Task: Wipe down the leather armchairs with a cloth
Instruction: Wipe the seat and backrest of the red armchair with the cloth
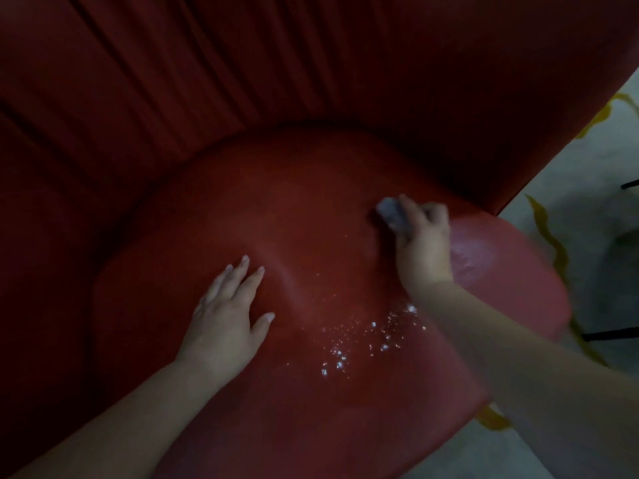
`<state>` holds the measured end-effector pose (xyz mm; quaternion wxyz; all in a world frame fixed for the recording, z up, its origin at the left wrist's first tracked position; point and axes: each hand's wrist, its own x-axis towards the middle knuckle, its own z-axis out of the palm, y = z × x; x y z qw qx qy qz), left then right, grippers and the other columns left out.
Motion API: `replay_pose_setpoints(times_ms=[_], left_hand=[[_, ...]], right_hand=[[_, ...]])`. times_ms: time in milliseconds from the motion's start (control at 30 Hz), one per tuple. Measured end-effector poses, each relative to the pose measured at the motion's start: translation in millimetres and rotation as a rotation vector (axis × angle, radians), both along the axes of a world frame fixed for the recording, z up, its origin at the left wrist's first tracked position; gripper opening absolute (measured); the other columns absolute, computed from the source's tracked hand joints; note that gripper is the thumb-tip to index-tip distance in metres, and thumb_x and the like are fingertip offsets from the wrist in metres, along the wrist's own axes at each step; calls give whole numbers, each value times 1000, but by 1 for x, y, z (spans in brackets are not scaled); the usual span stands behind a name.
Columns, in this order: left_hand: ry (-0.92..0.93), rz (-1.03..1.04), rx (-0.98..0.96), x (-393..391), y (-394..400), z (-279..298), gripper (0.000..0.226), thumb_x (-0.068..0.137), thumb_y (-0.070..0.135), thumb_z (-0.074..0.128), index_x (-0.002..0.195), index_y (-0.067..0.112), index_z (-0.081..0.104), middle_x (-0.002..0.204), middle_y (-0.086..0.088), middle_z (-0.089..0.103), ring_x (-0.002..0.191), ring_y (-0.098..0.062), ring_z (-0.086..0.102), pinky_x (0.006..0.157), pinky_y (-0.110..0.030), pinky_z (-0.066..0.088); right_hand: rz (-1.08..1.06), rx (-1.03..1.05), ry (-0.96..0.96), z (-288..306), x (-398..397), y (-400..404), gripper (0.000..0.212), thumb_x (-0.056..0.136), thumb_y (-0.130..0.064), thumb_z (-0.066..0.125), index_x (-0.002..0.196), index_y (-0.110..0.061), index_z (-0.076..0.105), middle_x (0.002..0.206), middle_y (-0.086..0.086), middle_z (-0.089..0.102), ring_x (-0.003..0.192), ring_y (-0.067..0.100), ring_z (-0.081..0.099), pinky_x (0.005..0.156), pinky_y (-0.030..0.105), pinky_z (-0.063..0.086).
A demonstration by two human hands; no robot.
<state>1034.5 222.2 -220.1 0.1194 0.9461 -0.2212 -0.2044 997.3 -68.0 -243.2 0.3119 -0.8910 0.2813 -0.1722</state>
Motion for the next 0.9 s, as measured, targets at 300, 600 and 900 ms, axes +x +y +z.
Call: replay_pose_setpoints(times_ms=[300, 600, 900], left_hand=[[15, 31, 18, -10, 13, -2, 78, 88, 52, 55, 152, 35, 15, 161, 12, -2, 147, -12, -4, 119, -40, 15], [10, 46, 48, -31, 27, 0, 94, 77, 64, 61, 152, 38, 10, 160, 12, -11, 146, -13, -11, 117, -42, 9], [28, 45, 27, -53, 53, -2, 96, 76, 64, 62, 152, 38, 9, 160, 12, -13, 146, -12, -13, 117, -43, 10]], right_hand=[[299, -82, 111, -4, 15, 35, 38, 88, -2, 56, 123, -16, 62, 112, 16, 52, 102, 29, 51, 86, 25, 40], [310, 43, 88, -8, -10, 86, 48, 88, -8, 51, 91, -55, 42, 113, 7, 49, 87, -14, 37, 81, 8, 32], [368, 149, 40, -8, -38, 125, 28, 88, -4, 63, 116, -6, 64, 97, -3, 49, 90, 6, 49, 80, 4, 33]])
